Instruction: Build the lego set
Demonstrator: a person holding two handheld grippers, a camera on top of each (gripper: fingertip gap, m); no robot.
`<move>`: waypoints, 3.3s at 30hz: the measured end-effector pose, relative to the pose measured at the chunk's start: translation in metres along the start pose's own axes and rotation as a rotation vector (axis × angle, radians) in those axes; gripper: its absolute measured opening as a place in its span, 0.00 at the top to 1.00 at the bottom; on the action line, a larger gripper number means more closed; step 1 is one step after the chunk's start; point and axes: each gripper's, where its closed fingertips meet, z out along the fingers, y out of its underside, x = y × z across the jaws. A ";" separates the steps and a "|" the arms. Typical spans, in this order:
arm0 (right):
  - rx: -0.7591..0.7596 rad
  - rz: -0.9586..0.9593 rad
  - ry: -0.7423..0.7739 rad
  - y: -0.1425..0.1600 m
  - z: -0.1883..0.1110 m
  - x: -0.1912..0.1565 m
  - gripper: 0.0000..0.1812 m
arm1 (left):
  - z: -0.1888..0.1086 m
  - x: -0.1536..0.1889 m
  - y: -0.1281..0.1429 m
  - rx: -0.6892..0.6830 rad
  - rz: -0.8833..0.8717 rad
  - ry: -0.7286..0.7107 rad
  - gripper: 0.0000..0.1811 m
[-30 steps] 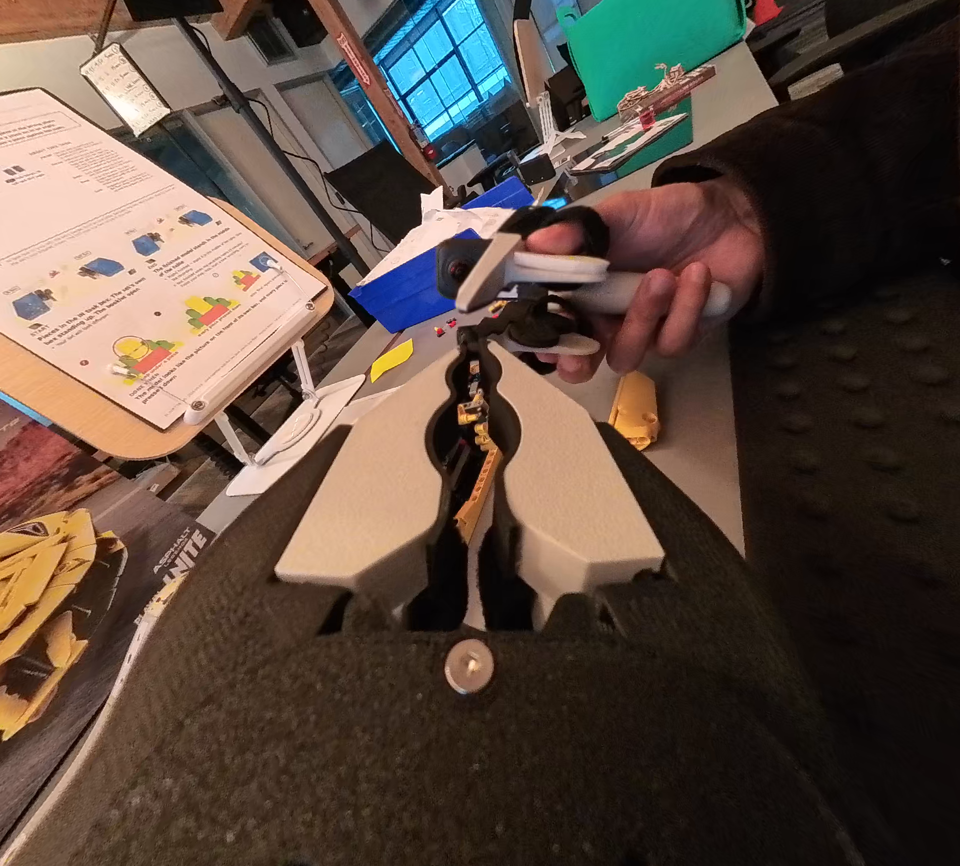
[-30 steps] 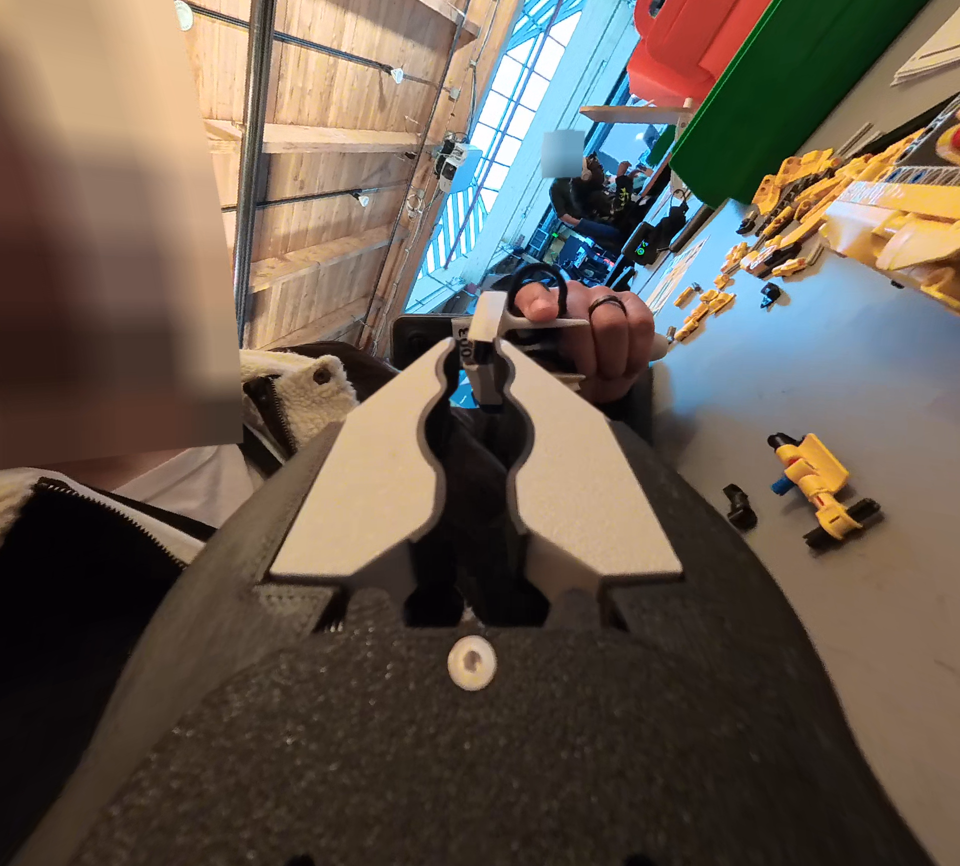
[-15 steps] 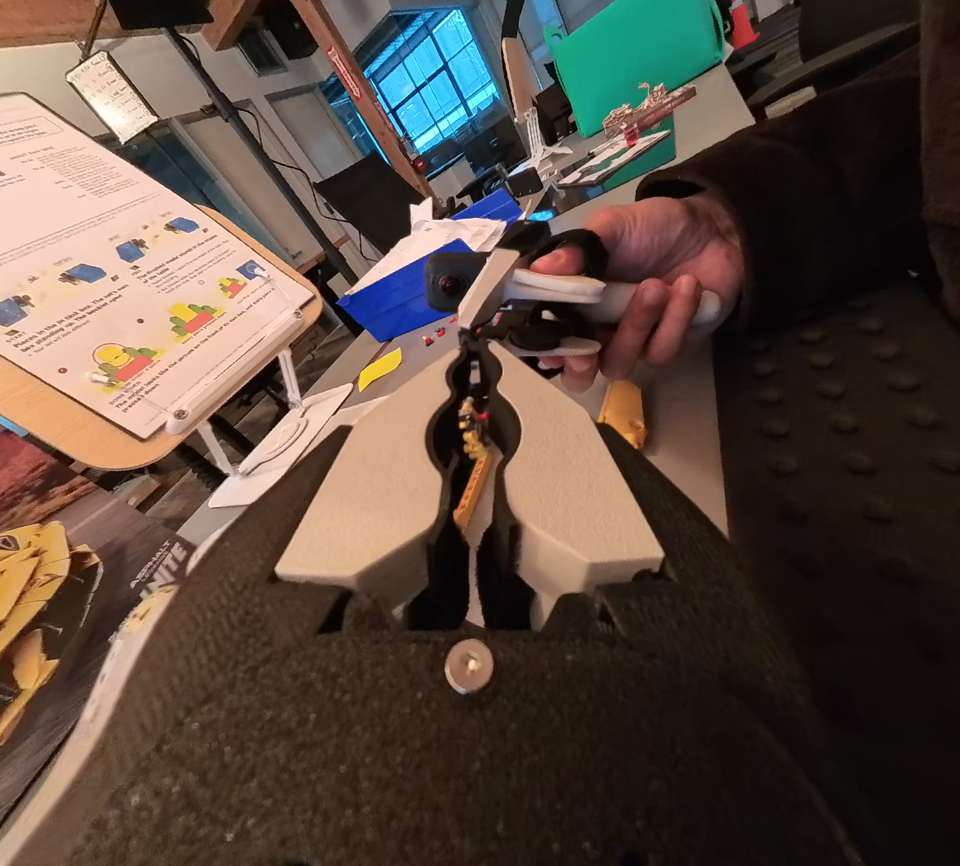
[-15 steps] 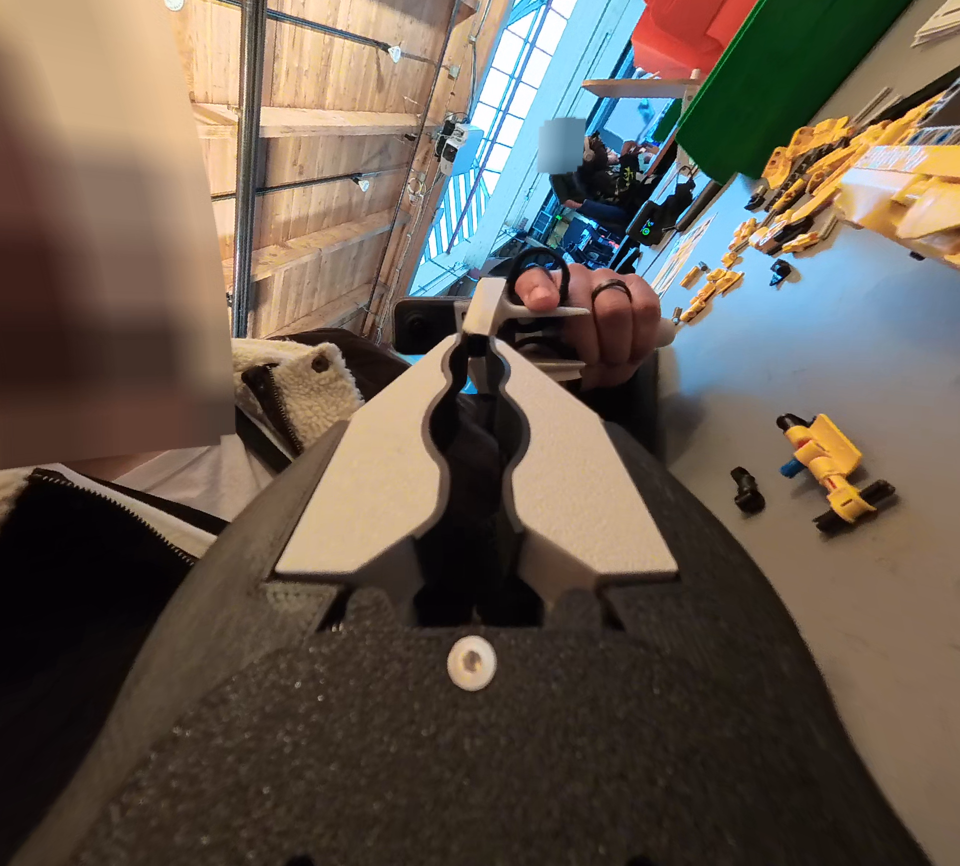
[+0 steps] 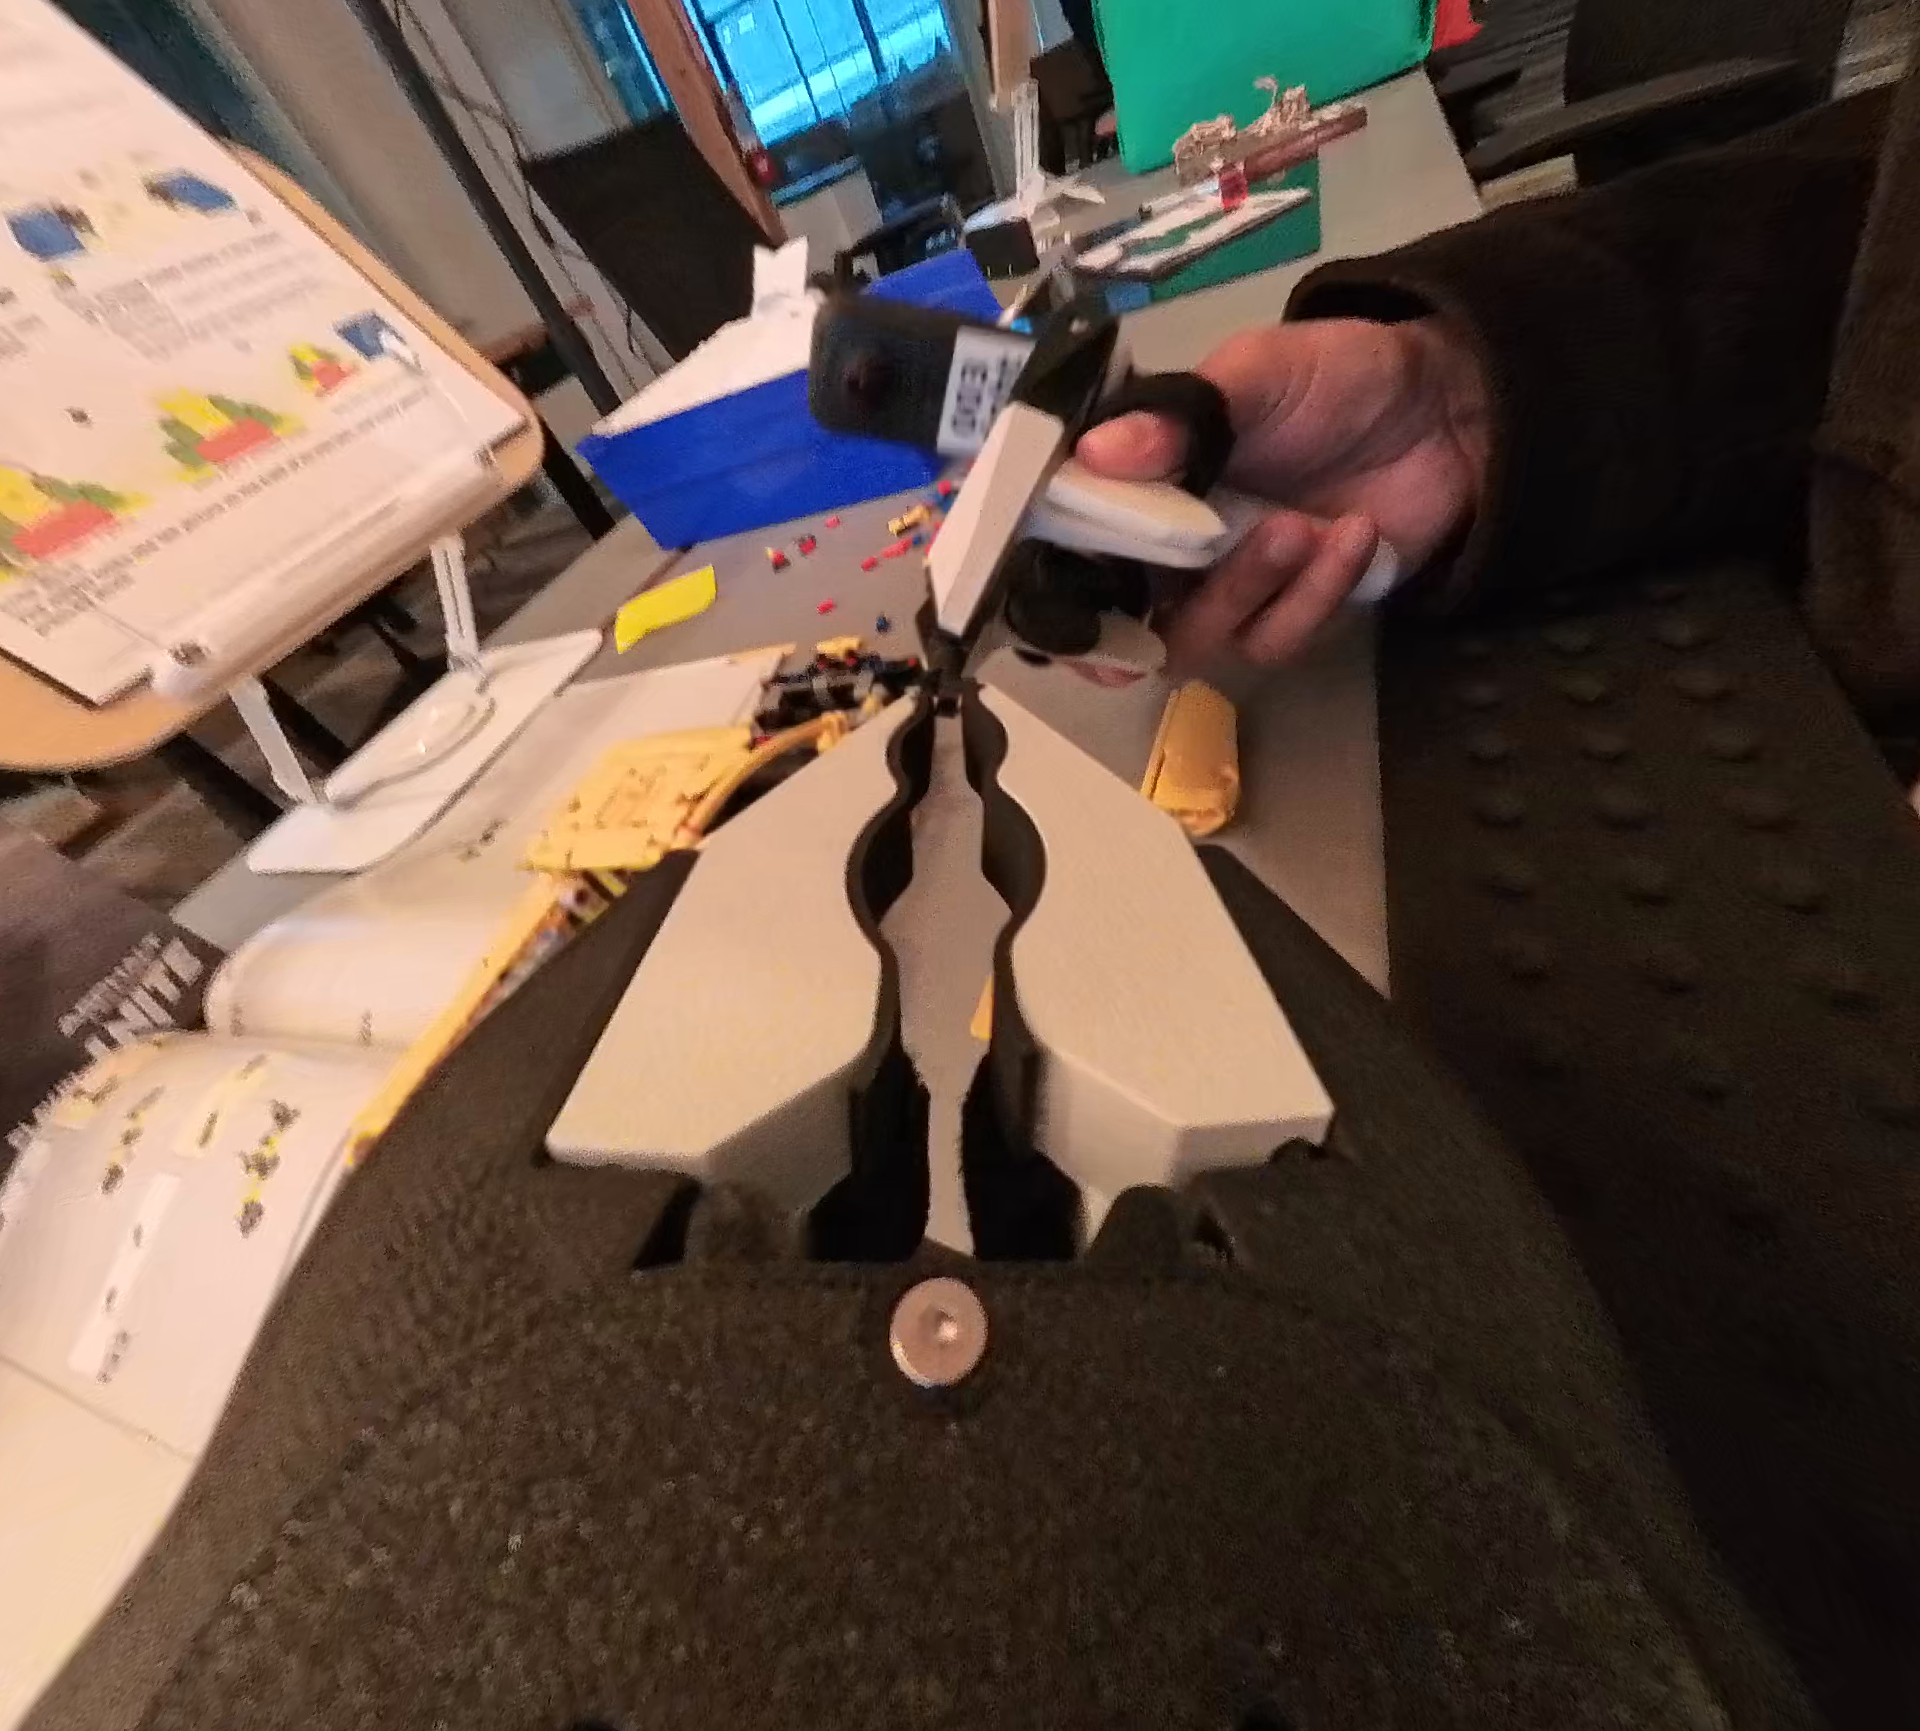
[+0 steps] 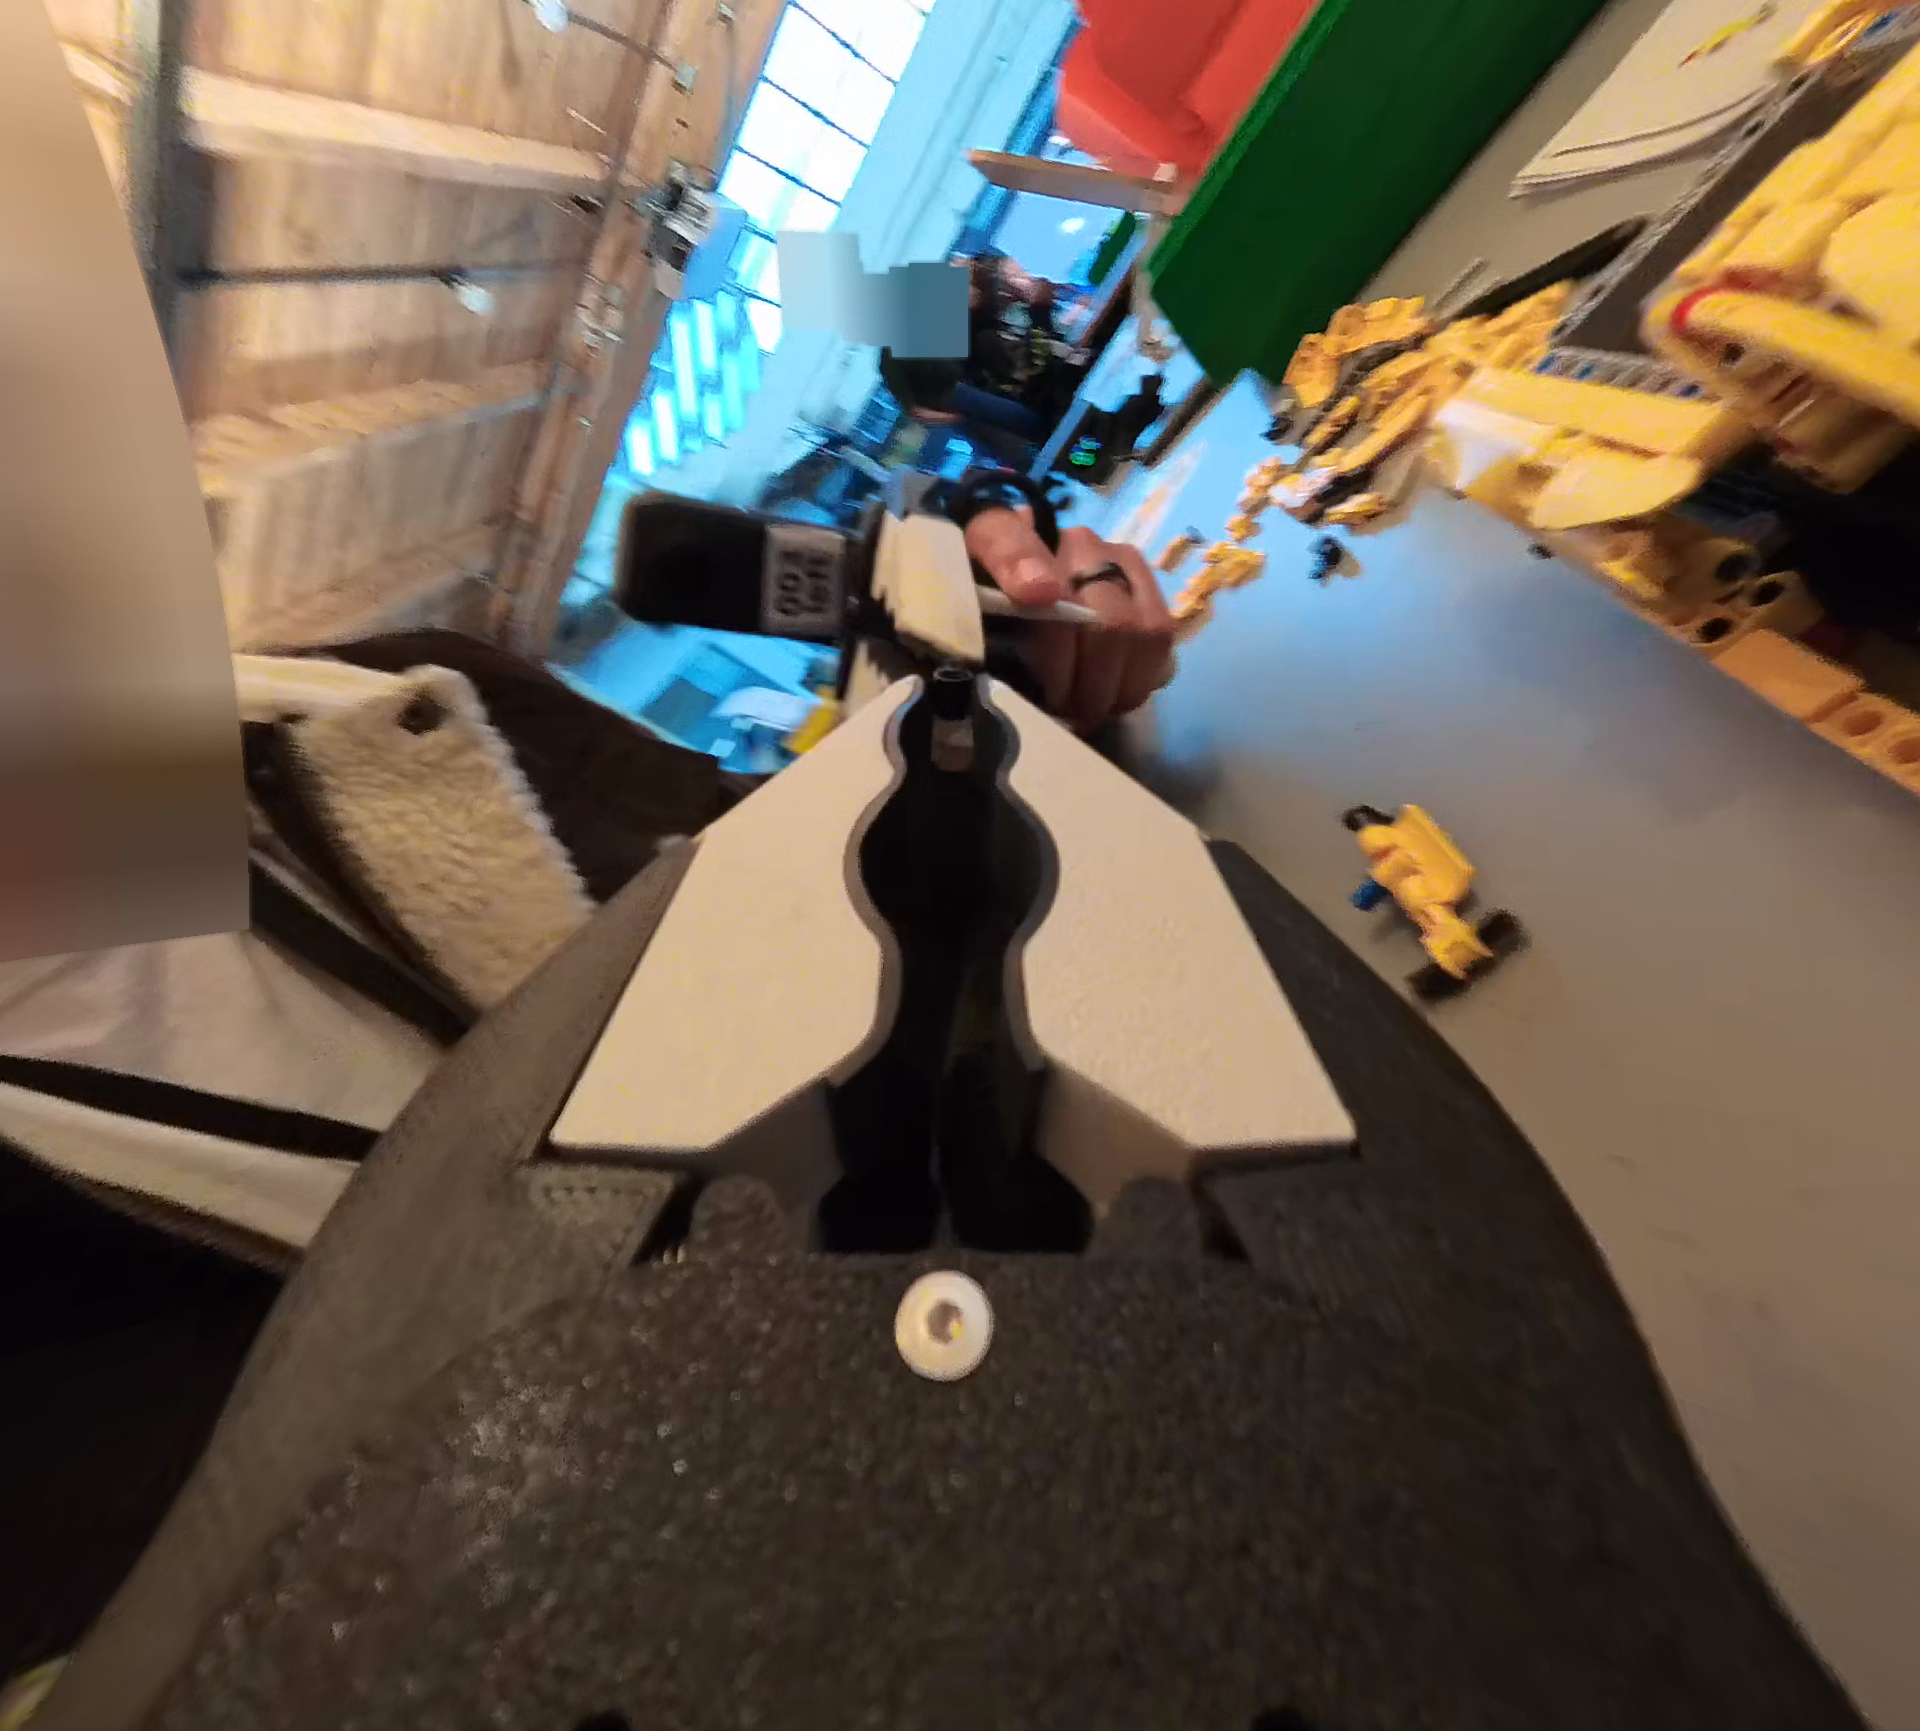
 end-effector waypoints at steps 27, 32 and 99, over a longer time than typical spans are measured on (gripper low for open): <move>-0.044 -0.390 0.141 0.008 0.009 -0.002 0.97 | -0.007 0.006 -0.004 0.061 -0.682 0.336 0.96; 0.067 -0.485 0.149 -0.009 0.003 -0.008 0.86 | -0.010 0.018 0.005 -0.004 -0.627 0.386 0.96; 0.101 -0.699 0.661 -0.108 -0.041 0.033 0.80 | -0.012 0.004 0.080 -0.387 -0.392 0.178 0.98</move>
